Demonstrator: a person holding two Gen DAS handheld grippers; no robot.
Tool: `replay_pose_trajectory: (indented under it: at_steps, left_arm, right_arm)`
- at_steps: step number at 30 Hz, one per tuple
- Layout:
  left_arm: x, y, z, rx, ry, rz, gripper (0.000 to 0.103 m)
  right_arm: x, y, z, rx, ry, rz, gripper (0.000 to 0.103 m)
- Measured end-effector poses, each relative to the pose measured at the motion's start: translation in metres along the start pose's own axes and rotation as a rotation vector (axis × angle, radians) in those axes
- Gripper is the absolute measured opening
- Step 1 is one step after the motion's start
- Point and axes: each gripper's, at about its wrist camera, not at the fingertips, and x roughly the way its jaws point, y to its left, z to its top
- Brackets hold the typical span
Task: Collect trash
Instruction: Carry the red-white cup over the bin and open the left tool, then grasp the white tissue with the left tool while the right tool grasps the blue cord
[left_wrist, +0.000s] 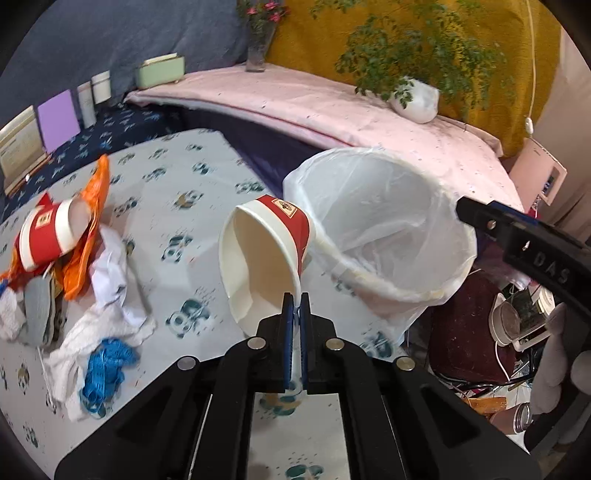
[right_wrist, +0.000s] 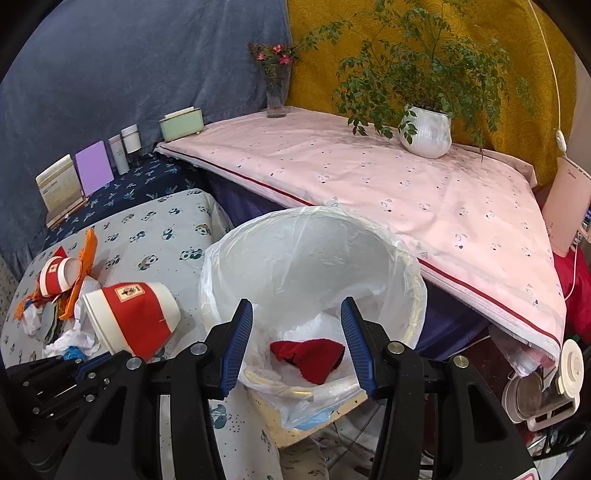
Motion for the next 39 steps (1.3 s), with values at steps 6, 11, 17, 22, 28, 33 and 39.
replay_pose_trajectory:
  at_steps: [6, 11, 17, 22, 28, 33, 39]
  left_arm:
    - [-0.003, -0.026, 0.027, 0.048, -0.048, -0.05, 0.003]
    - [0.007, -0.052, 0.047, 0.1, -0.061, -0.099, 0.004]
    - [0.022, -0.068, 0.056, 0.11, -0.066, -0.106, 0.006]
    - [0.02, -0.062, 0.054, 0.092, -0.087, -0.065, 0.04]
    - [0.008, -0.038, 0.048, 0.046, -0.092, -0.003, 0.047]
    - [-0.004, -0.017, 0.035, 0.008, -0.09, 0.075, 0.054]
    - [-0.021, 0.018, 0.017, -0.053, -0.075, 0.148, 0.055]
  right_arm:
    - [-0.001, -0.013, 0.006, 0.02, -0.016, -0.022, 0.048]
    - [-0.002, -0.027, 0.012, 0.039, -0.028, -0.046, 0.048]
    - [-0.006, -0.041, 0.015, 0.06, -0.043, -0.07, 0.05]
    - [-0.01, -0.045, 0.015, 0.063, -0.048, -0.08, 0.05]
    - [-0.012, -0.037, 0.014, 0.054, -0.045, -0.064, 0.051]
    - [-0.016, -0.017, 0.014, 0.024, -0.048, -0.031, 0.054]
    - [-0.021, 0.012, 0.011, -0.016, -0.045, 0.016, 0.054]
